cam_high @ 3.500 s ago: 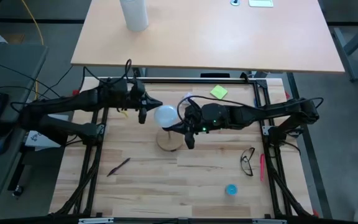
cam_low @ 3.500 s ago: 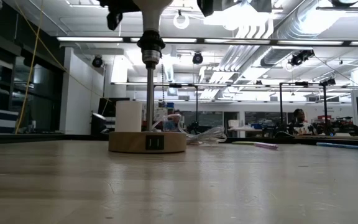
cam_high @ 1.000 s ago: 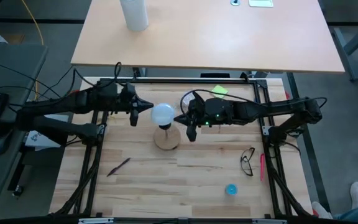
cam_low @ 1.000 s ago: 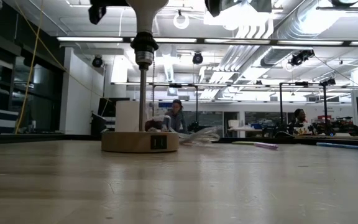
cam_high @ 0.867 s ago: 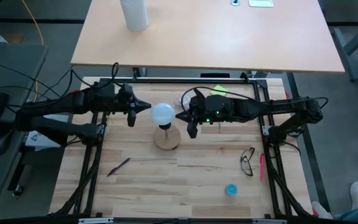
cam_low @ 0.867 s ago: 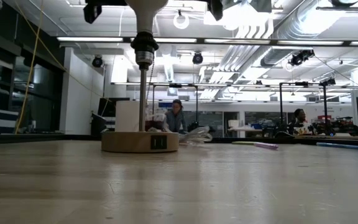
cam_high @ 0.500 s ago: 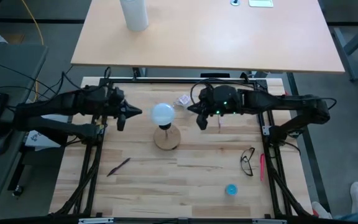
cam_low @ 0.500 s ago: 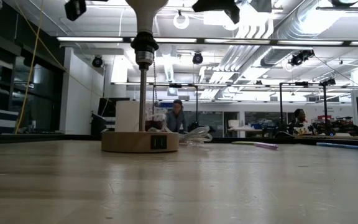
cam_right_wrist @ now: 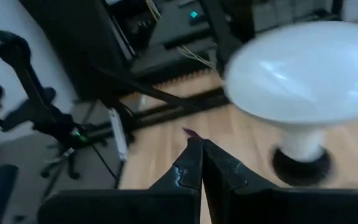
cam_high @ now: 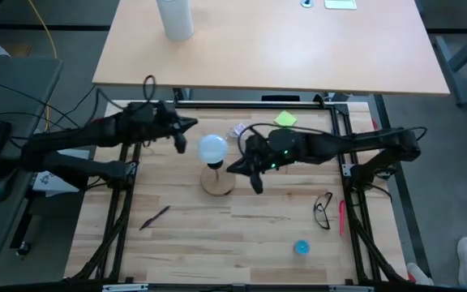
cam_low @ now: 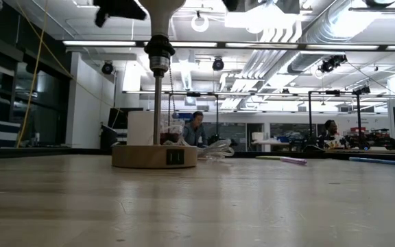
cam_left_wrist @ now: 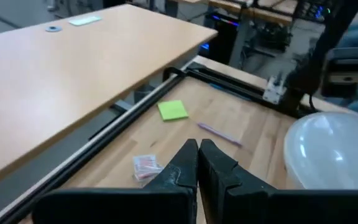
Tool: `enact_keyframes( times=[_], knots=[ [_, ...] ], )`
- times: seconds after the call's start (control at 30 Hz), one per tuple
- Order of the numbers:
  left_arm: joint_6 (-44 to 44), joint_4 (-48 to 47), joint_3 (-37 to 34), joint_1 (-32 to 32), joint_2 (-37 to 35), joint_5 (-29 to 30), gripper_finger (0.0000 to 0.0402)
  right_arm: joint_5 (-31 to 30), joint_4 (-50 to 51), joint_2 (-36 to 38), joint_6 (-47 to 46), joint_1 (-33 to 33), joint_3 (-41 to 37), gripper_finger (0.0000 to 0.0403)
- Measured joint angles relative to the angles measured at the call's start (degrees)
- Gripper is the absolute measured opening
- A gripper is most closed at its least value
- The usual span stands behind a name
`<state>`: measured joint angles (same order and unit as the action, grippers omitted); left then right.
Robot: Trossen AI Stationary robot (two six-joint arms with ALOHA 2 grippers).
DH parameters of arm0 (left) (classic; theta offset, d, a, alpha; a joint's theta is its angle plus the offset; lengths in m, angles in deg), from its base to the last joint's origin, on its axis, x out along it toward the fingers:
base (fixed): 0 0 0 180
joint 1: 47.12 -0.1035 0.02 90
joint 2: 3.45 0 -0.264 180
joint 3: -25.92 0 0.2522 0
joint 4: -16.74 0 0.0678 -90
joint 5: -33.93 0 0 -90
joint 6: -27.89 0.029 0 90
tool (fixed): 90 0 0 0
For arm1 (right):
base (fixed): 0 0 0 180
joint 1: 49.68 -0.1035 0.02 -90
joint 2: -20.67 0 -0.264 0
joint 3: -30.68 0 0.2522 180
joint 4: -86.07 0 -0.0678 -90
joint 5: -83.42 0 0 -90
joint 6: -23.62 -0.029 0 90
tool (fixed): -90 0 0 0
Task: Screw lightbulb
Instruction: Remove the lightbulb from the lamp
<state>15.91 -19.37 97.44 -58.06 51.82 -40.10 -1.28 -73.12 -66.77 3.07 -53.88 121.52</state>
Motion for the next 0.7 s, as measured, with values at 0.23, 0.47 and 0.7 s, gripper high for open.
enact_keyframes(
  times=[0.23,0.47,0.7],
  knots=[
    [4.98,3.19,0.0,0.3,4.95,-5.56,0.0,-0.93,-10.32,-4.38,-0.76,-0.4,0.0,0.0],
    [2.6,2.77,0.0,2.42,4.41,-8.01,0.0,-6.72,-10.75,-5.63,-1.47,-0.31,0.0,0.0],
    [-1.36,-1.99,0.0,5.23,1.13,-7.06,0.0,-7.1,-8.83,-4.51,-1.38,0.7,0.0,0.0]
  ],
)
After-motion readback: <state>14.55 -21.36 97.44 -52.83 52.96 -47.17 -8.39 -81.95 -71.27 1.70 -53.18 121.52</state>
